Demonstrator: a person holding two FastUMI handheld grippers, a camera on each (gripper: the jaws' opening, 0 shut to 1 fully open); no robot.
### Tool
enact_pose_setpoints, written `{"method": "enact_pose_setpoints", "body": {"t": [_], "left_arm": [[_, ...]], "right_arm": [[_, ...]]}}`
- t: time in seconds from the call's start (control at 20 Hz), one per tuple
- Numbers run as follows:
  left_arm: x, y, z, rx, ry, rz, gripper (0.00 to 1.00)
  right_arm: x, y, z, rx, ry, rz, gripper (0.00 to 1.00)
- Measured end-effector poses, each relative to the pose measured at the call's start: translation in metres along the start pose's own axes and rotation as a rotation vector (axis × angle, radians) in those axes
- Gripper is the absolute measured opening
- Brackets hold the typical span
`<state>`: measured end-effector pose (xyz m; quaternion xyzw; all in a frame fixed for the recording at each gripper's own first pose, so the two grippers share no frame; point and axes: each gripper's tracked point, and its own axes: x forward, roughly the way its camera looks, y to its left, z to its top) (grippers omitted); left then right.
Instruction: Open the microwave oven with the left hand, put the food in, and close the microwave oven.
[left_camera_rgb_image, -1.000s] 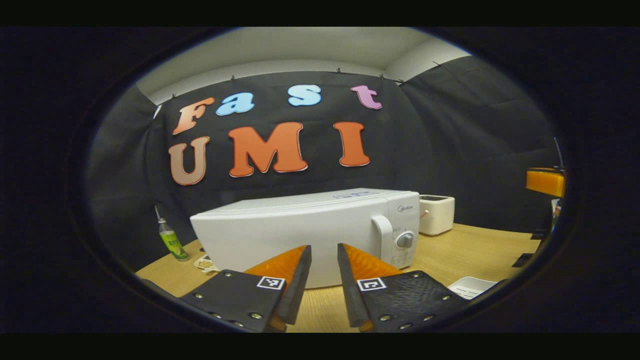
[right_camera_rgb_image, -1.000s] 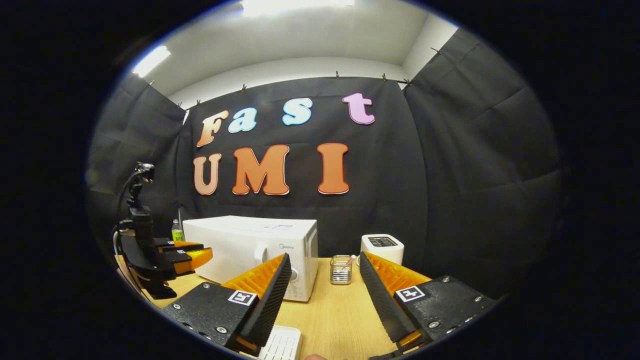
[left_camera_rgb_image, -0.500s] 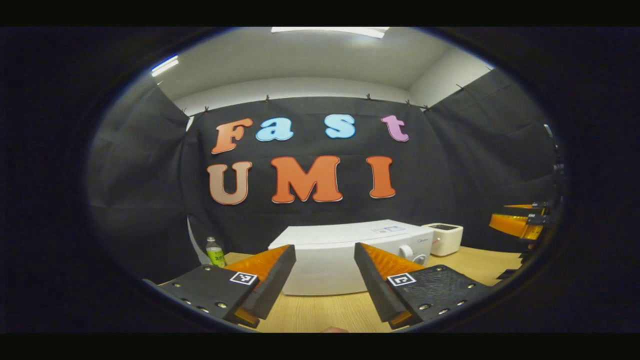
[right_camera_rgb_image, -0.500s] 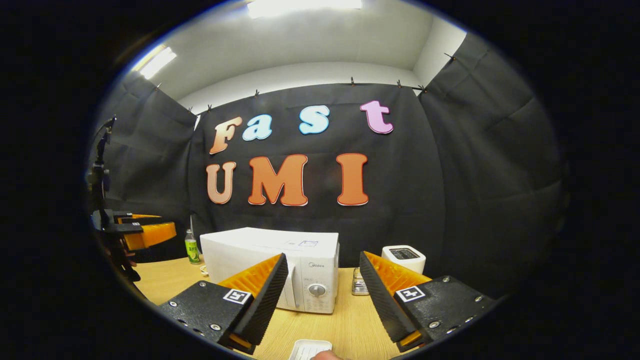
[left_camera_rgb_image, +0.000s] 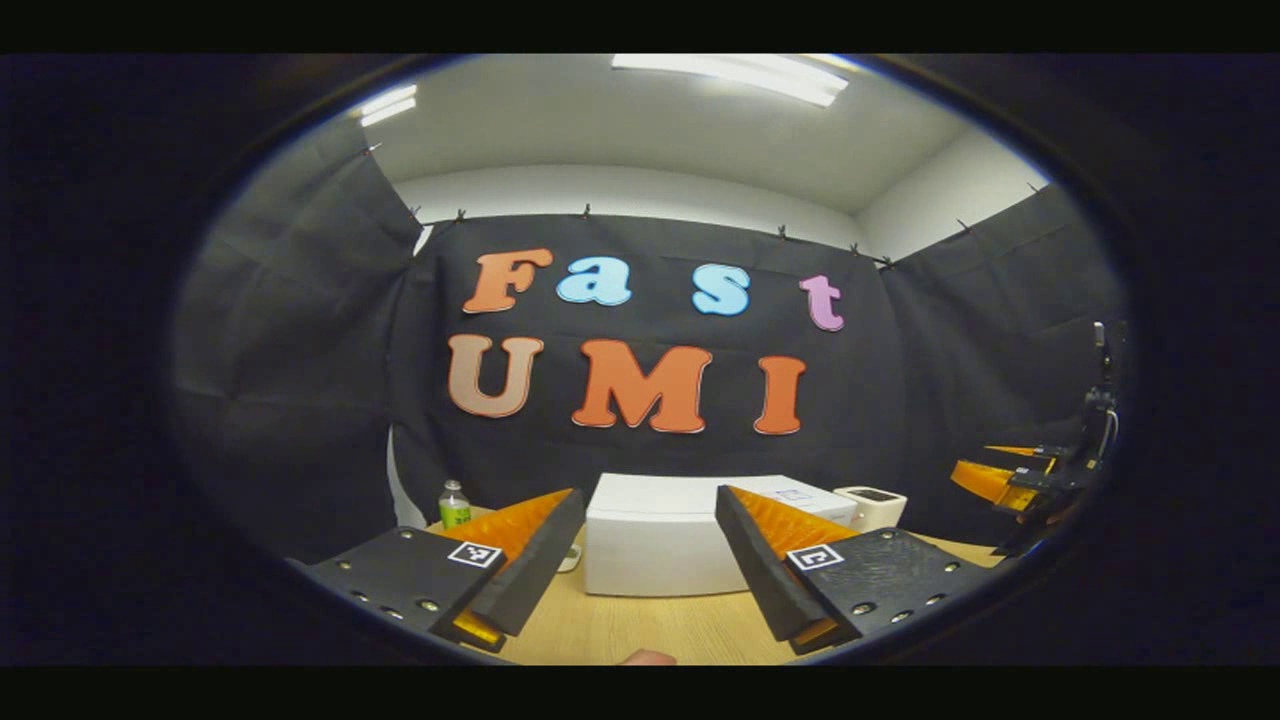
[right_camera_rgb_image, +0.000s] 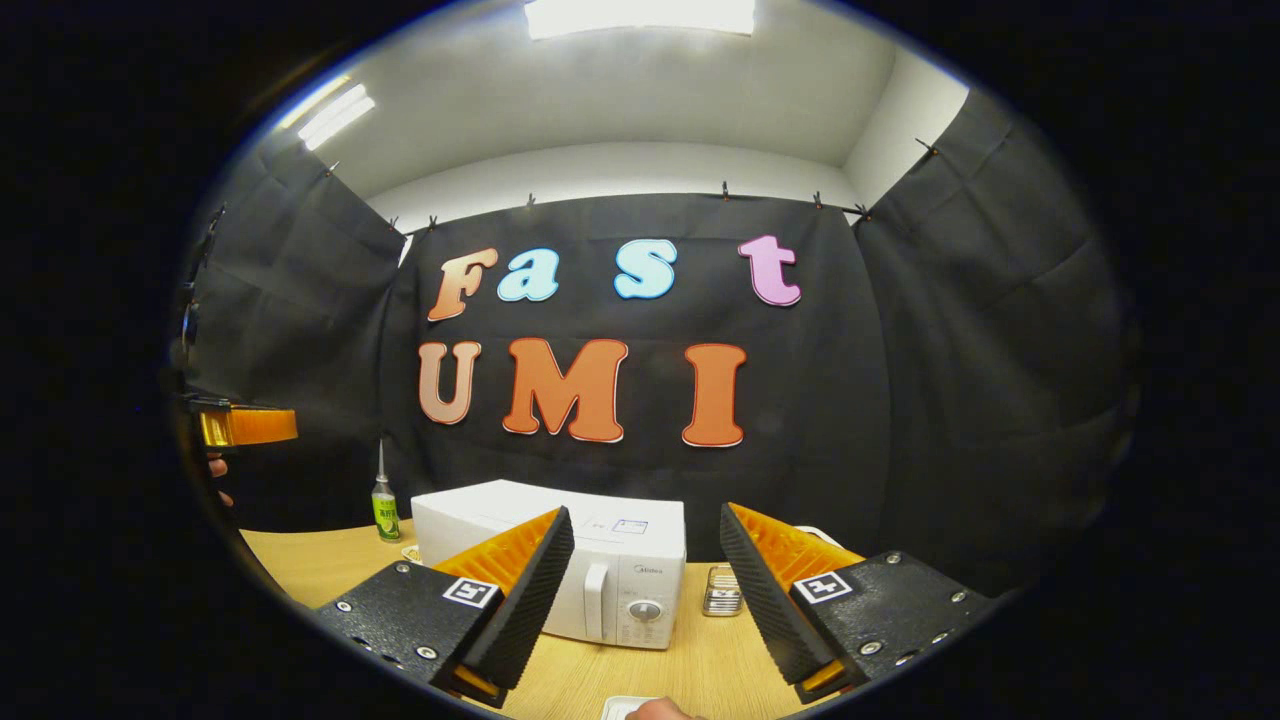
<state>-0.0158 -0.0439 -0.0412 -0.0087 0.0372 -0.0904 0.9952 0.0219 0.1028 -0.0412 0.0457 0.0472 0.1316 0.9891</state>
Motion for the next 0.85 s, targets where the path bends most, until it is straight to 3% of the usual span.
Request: {"method": "enact_pose_setpoints", "body": {"t": [0.3, 0.5, 0.55, 0.65, 0.75, 0.85], "left_arm": [[0.002, 0.014, 0.018, 0.037, -0.007, 0.04, 0.87], [0.01, 0.026, 0.028, 0.068, 0.003, 0.092, 0.89], [0.01, 0.028, 0.028, 0.08, 0.008, 0.104, 0.84], [0.013, 0.031, 0.03, 0.103, 0.011, 0.124, 0.84], [0.014, 0.03, 0.034, 0.117, 0.006, 0.133, 0.9], [0.016, 0.029, 0.04, 0.122, -0.002, 0.135, 0.87]], "right_arm": [[-0.004, 0.021, 0.039, -0.034, -0.072, 0.054, 0.92], [0.0, 0.004, 0.052, -0.062, -0.078, 0.019, 0.96], [0.002, -0.003, 0.055, -0.052, -0.073, 0.003, 0.94], [0.004, -0.01, 0.057, -0.031, -0.054, -0.004, 0.94], [0.006, -0.018, 0.061, -0.027, -0.048, -0.009, 0.94], [0.007, -0.028, 0.066, -0.019, -0.052, -0.024, 0.94]]}}
